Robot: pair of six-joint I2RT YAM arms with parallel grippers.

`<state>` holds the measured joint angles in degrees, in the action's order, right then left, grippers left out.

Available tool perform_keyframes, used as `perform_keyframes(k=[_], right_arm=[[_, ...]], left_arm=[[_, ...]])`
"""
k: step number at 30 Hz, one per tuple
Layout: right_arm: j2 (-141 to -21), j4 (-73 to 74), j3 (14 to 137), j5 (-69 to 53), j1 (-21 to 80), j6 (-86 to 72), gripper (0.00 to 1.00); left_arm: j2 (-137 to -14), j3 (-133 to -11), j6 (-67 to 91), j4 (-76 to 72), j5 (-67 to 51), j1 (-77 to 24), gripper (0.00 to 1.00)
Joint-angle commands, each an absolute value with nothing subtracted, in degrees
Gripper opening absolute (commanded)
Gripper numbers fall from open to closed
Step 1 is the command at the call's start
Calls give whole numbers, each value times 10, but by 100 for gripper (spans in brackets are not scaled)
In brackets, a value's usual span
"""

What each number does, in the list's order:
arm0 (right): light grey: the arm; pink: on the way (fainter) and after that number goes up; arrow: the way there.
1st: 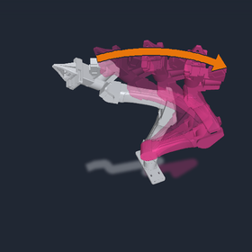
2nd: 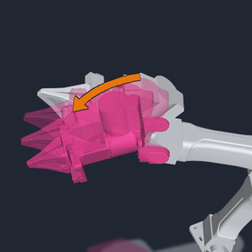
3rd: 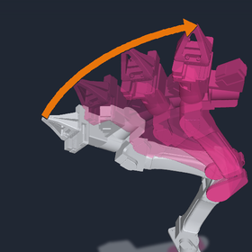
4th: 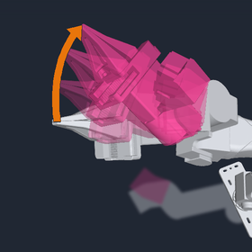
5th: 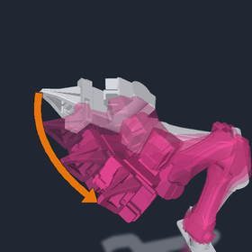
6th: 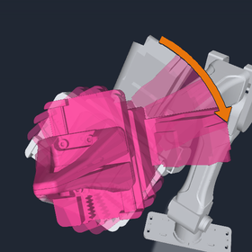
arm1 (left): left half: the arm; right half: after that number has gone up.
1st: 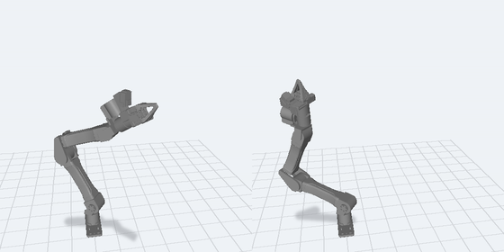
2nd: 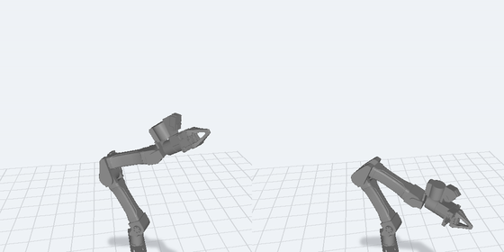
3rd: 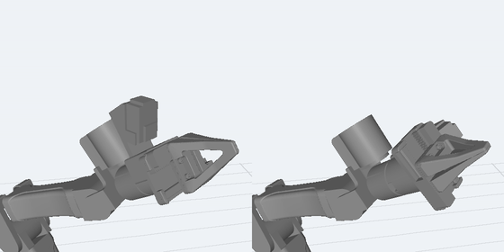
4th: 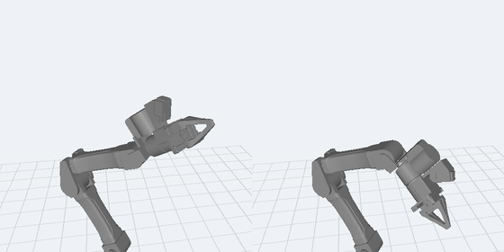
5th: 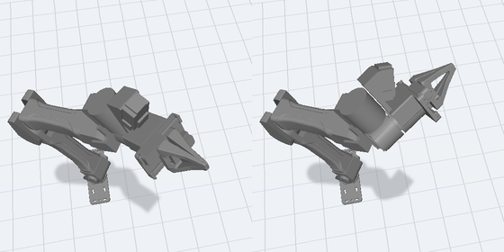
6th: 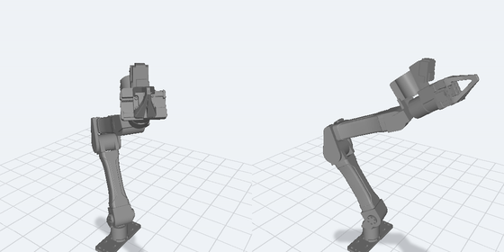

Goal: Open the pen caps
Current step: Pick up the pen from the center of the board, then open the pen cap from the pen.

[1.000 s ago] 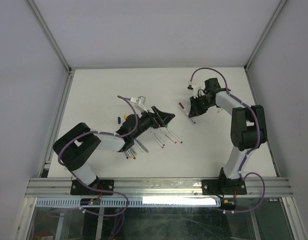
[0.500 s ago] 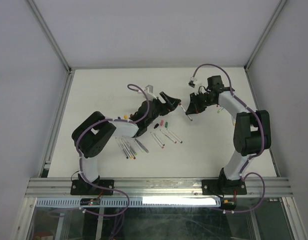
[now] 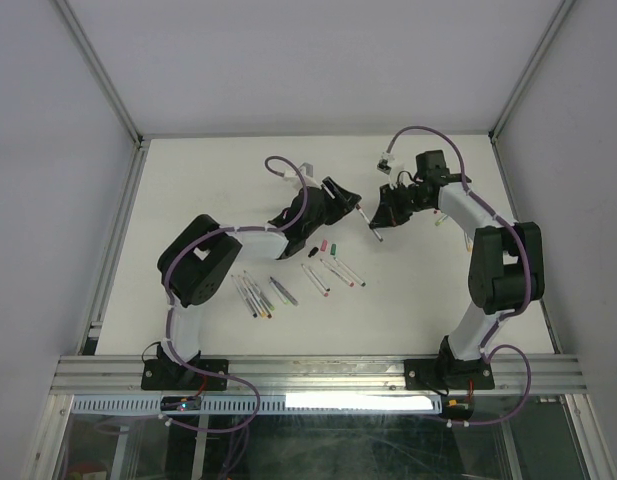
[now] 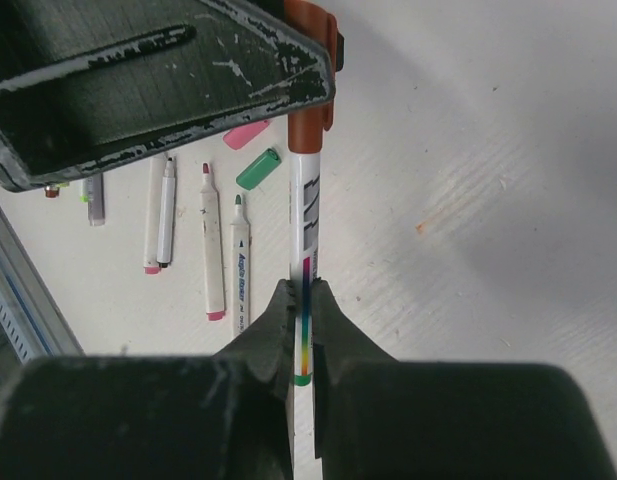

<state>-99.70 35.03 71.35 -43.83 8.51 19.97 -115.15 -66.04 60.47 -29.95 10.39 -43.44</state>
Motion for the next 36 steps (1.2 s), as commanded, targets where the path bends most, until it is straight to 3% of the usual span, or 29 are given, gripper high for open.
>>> perform_keyframes(k=[1, 14, 18, 22, 25, 36], right_arm=[[-964, 347, 713, -455, 93, 197, 0], [-963, 350, 714, -444, 107, 202, 0], [-959, 353, 714, -457, 106, 202, 1], [-947, 361, 718, -491, 104, 199, 37], [-925, 374, 720, -518, 105, 198, 53], [-753, 345, 709, -593, 108, 169, 61]], left_arm=[[-1148, -691, 610, -306, 93, -433, 52], [-1136, -673, 624, -329, 53, -433, 0], [-1116, -643, 618, -362, 53, -433, 0], [-1078, -592, 610, -422, 38, -434, 0], [-1031, -534, 588, -484, 27, -436, 0], [-775, -343, 422, -523, 23, -449, 0]])
